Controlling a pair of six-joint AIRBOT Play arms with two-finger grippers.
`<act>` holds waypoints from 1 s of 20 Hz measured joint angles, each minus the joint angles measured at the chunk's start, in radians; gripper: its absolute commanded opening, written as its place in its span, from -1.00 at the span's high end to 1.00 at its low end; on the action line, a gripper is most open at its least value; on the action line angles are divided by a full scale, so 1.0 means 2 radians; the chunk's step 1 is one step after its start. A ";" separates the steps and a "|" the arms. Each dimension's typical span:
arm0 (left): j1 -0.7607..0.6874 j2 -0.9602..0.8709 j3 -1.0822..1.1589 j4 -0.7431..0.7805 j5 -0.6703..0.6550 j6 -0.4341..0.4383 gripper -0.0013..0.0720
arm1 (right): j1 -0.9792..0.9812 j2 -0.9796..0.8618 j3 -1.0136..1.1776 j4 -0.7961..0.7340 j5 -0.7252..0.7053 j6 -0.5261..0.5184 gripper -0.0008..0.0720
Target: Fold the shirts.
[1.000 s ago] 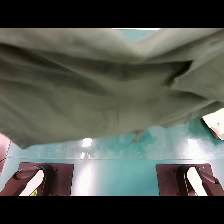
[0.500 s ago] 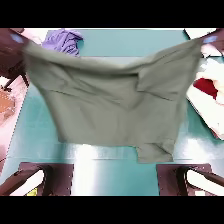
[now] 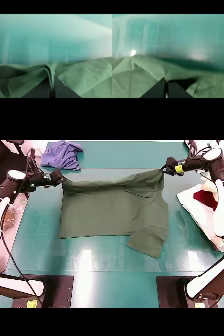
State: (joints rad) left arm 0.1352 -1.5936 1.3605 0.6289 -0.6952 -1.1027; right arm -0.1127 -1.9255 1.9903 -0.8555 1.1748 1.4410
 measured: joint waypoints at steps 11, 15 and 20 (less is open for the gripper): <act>0.023 -0.022 -0.006 0.211 -0.174 -0.069 -0.24 | -0.003 0.078 -0.205 -0.094 0.111 0.006 0.79; 0.026 -0.024 -0.005 0.227 -0.189 -0.084 -0.99 | -0.014 0.093 -0.245 -0.063 0.082 -0.021 -0.16; 0.062 0.000 -0.001 0.229 -0.269 -0.099 -0.79 | -0.088 0.168 -0.298 -0.033 0.114 -0.046 -0.15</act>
State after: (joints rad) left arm 0.2592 -1.5932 1.3579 1.0874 -1.2335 -1.3003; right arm -0.2893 -1.5890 1.3952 -0.9222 1.4036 1.3491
